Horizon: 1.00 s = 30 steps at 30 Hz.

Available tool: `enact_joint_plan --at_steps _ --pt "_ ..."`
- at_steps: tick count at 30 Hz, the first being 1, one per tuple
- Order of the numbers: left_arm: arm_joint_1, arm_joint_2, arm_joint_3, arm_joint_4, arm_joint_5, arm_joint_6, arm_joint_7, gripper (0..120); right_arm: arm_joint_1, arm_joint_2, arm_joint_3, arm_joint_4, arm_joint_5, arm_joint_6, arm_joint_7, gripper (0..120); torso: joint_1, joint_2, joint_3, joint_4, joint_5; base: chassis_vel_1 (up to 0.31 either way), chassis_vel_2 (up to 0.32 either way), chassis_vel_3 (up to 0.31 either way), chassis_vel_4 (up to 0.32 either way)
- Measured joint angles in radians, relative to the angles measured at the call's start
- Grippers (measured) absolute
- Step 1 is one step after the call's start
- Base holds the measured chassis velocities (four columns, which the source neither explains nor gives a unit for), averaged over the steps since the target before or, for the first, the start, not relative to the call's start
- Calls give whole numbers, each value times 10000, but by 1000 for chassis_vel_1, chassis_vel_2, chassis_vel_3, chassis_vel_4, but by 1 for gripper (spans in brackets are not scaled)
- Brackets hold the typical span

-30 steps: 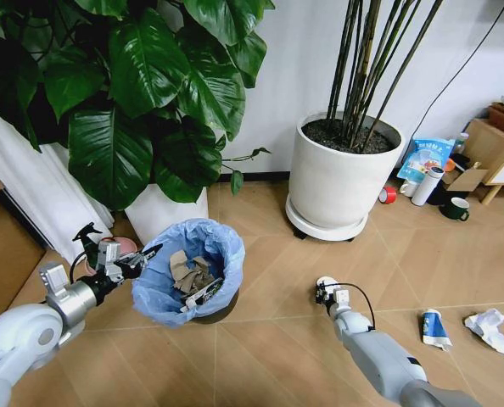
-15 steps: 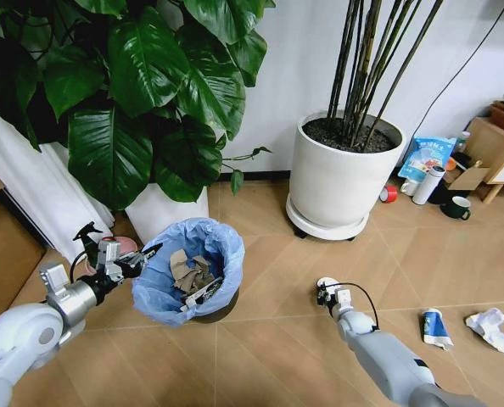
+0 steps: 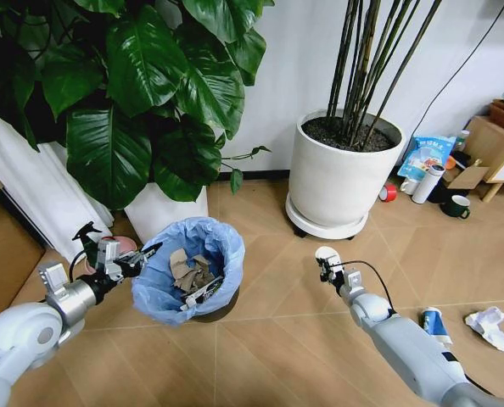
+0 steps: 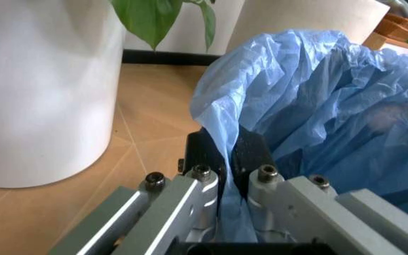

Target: Pick up the trash bin and place the garbage on the floor into it.

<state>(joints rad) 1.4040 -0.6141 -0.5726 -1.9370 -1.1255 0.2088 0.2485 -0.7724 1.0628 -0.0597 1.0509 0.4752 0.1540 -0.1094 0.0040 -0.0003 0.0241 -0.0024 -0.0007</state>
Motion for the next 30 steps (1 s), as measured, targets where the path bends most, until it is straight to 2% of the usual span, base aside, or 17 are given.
enact_joint_plan --at_steps 2,5,7,8,10,12,14,17,23,30 --pt "-10 17 7 29 -5 0 7 0 161 -100 -53 359 14 538 -585 0 0 0 1 0 7 0 0 0 0" --pt "-68 28 64 55 -11 0 10 0 371 -349 -149 1013 182 822 -1050 0 0 1 0 2 5 0 0 0 0" --pt "-150 33 181 91 -11 0 12 0 715 -745 -364 2195 535 1119 -1672 0 0 2 -1 3 -8 0 0 0 0" --pt "-176 37 214 103 -12 0 11 0 900 -964 -502 2826 718 1229 -1993 0 0 2 -1 3 4 0 0 0 0" --pt "-191 39 234 109 -11 0 10 0 1018 -1085 -578 3165 844 1291 -2213 0 -1 2 -1 2 4 0 0 0 0" --pt "-213 34 270 161 -1 3 9 0 1402 -1421 -871 4246 1323 1532 -2969 0 -2 2 -2 1 -7 0 0 0 0" --pt "-217 27 279 178 6 3 9 0 1506 -1475 -954 4517 1435 1615 -3186 0 -2 2 -2 1 1 0 0 0 0" --pt "-274 -1 373 237 18 5 4 0 1995 -1548 -1487 5628 1882 1965 -4283 0 -1 2 -1 2 -1 0 0 0 0" --pt "-381 7 484 287 18 9 -19 0 2398 -1578 -2211 6631 2844 1911 -4603 0 -2 3 -2 1 -1 0 0 0 0" --pt "-494 -24 542 294 -11 18 -88 0 2571 -1435 -3197 6978 3961 1545 -3999 0 -2 3 -1 2 -2 0 0 0 0"
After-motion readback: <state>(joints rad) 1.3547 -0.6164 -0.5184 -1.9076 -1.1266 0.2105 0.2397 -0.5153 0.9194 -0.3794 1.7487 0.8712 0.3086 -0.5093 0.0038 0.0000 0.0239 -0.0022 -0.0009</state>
